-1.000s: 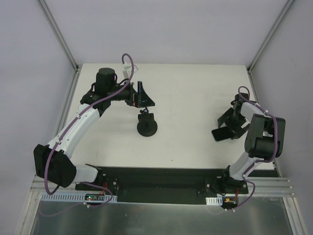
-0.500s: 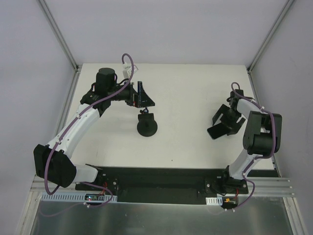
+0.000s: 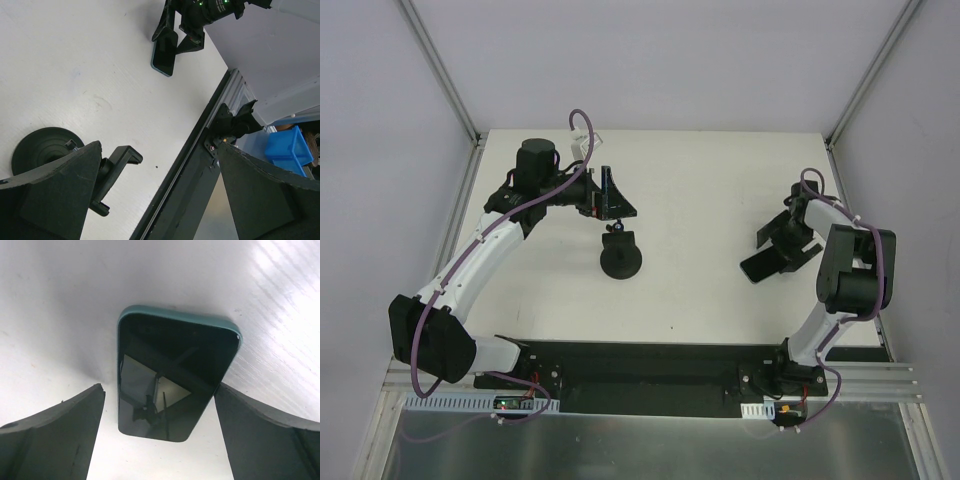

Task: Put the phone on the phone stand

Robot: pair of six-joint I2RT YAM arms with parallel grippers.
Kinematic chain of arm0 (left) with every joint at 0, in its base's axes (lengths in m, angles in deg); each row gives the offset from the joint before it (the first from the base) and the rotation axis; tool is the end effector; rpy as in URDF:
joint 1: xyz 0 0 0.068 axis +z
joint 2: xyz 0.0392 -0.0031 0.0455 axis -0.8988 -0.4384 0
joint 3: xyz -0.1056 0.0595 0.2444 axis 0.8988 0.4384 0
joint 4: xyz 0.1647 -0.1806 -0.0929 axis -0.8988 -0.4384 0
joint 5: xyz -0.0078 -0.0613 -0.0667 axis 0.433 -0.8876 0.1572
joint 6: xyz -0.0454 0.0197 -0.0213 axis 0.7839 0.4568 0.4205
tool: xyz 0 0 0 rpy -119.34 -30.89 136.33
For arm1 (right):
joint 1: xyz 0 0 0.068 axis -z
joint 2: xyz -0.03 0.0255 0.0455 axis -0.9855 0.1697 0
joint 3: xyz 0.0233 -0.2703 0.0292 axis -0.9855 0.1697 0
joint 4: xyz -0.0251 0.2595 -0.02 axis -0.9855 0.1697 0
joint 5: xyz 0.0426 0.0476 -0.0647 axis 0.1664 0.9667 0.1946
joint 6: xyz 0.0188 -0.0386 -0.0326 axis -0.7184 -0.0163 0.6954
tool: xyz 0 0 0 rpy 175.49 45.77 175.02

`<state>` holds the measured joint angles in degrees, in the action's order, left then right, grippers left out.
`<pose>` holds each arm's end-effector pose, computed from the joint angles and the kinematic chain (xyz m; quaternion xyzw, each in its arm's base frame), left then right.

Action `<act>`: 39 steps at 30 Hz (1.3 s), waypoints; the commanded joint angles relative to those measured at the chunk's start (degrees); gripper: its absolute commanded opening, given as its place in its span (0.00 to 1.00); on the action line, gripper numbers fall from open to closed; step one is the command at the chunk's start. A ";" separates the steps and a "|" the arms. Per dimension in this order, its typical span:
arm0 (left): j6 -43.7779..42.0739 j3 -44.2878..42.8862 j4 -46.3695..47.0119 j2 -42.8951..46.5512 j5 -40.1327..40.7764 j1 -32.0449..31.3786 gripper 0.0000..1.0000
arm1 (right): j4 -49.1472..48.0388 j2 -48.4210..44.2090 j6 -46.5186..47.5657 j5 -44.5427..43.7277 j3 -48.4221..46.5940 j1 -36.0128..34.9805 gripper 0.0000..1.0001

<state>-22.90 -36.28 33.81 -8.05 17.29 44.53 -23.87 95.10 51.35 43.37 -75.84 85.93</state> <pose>0.2729 -0.1243 0.3668 0.2207 0.7489 -0.4934 0.3835 0.3314 -0.0341 0.1651 0.2831 0.9491 0.0133 0.1377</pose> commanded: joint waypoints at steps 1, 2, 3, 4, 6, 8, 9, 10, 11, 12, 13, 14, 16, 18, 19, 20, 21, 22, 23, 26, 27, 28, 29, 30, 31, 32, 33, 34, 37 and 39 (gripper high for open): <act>-0.27 0.24 2.04 0.25 -0.48 -0.22 0.98 | 1.45 3.40 -10.65 -3.35 -1.60 -1.21 0.90; -0.18 0.24 1.95 0.25 -0.40 -0.22 0.98 | 1.81 3.67 -11.27 -3.18 -1.60 -1.21 0.89; -0.18 0.15 2.04 0.07 -0.66 -0.22 0.97 | 2.42 3.84 -11.62 -4.40 -1.95 -1.47 0.88; -0.01 0.07 2.04 0.07 -0.83 -0.22 0.98 | 2.60 3.84 -12.23 -5.20 -2.04 -1.56 0.87; -0.01 0.06 1.95 0.33 -0.92 -0.22 0.97 | 2.69 3.84 -12.77 -5.99 -2.30 -1.65 0.84; -0.09 0.15 2.04 0.33 -0.66 -0.22 0.98 | 4.08 4.72 -12.51 -6.26 -3.53 -1.83 0.81; -0.09 0.15 2.04 0.42 -0.57 -0.22 0.97 | 4.53 4.98 -12.33 -6.87 -3.88 -1.91 0.79; -0.18 0.24 1.86 0.51 -0.57 -0.22 0.98 | 4.88 5.33 -12.15 -6.96 -4.15 -2.00 0.77; -0.10 0.15 1.95 0.51 -0.57 -0.22 0.98 | 5.06 5.34 -12.24 -6.96 -4.24 -2.00 0.76; -0.09 0.07 1.95 0.42 -0.74 -0.22 0.98 | 5.06 5.34 -12.24 -6.88 -4.15 -2.00 0.74; -0.09 0.06 1.95 0.51 -0.83 -0.22 0.98 | 4.97 5.16 -12.15 -6.87 -4.06 -2.00 0.73; -0.09 0.06 1.95 0.51 -0.83 -0.22 0.97 | 4.36 5.08 -11.89 -6.27 -3.98 -2.00 0.70; -0.18 0.15 1.86 0.60 -0.57 -0.22 0.98 | 3.31 4.64 -10.84 -5.47 -3.28 -1.91 0.61; -0.18 0.15 1.86 0.51 -0.75 -0.22 0.97 | 0.68 3.85 -9.78 -4.50 -1.44 -1.91 0.45; -0.18 0.15 1.86 0.60 -0.57 -0.14 0.97 | -0.20 2.80 -9.26 -4.24 -0.64 -1.91 0.38; -0.18 0.24 1.86 0.60 -0.48 -0.22 0.98 | -1.43 2.18 -9.17 -3.98 0.06 -1.91 0.25; -0.18 0.24 1.95 0.60 -0.40 -0.22 0.97 | -2.05 1.13 -9.16 -3.80 1.63 -1.91 0.18; -0.10 0.07 1.95 0.51 -0.66 -0.22 0.98 | -2.75 0.60 -8.99 -3.45 2.35 -1.91 0.12; -0.09 0.06 1.95 0.60 -0.83 -0.22 0.97 | -3.98 0.07 -8.73 -2.40 3.14 -1.91 0.01; -0.09 0.06 1.95 0.34 -0.83 -0.22 0.98 | -7.66 -2.91 -6.89 -0.38 6.12 -2.09 0.01; -0.01 0.06 1.95 0.25 -0.92 -0.22 0.98 | -8.99 -5.27 -6.01 -0.46 7.09 -2.26 0.01; -0.01 0.06 1.86 0.42 -0.92 -0.22 0.98 | -10.48 -6.60 -5.13 -0.46 9.54 -2.44 0.01; -0.09 0.15 1.86 0.51 -0.66 -0.22 0.97 | -14.15 -8.09 -2.60 -0.37 10.78 -2.79 0.01; -0.36 0.24 1.86 0.68 -0.40 -0.22 0.97 | -16.19 -11.07 -1.09 -0.11 12.36 -2.97 0.01; -0.36 0.24 1.95 0.69 -0.31 -0.22 0.97 | -21.08 -12.66 0.40 0.42 13.68 -3.06 0.01; -0.36 0.24 1.86 0.60 -0.39 -0.22 0.98 | -23.48 -14.16 4.33 0.94 16.30 -3.41 0.01; -0.36 0.07 1.86 0.51 -0.74 -0.22 0.97 | -25.16 -17.04 5.94 0.95 17.11 -3.67 0.01; -0.27 0.06 1.86 0.34 -0.92 -0.22 0.97 | -26.65 -18.47 7.78 0.95 17.64 -3.93 0.01; -0.01 -0.29 2.03 -0.19 -2.24 -0.31 0.97 | -30.34 -24.35 13.41 0.95 19.57 -5.08 0.01; -0.18 -0.46 1.95 -0.37 -3.03 -0.40 0.96 | -32.98 -30.30 17.09 0.95 22.63 -6.56 0.01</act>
<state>-22.90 -36.19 33.83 -8.07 17.03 44.53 -45.86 75.17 58.41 43.15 -56.06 81.34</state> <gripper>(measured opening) 0.972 0.718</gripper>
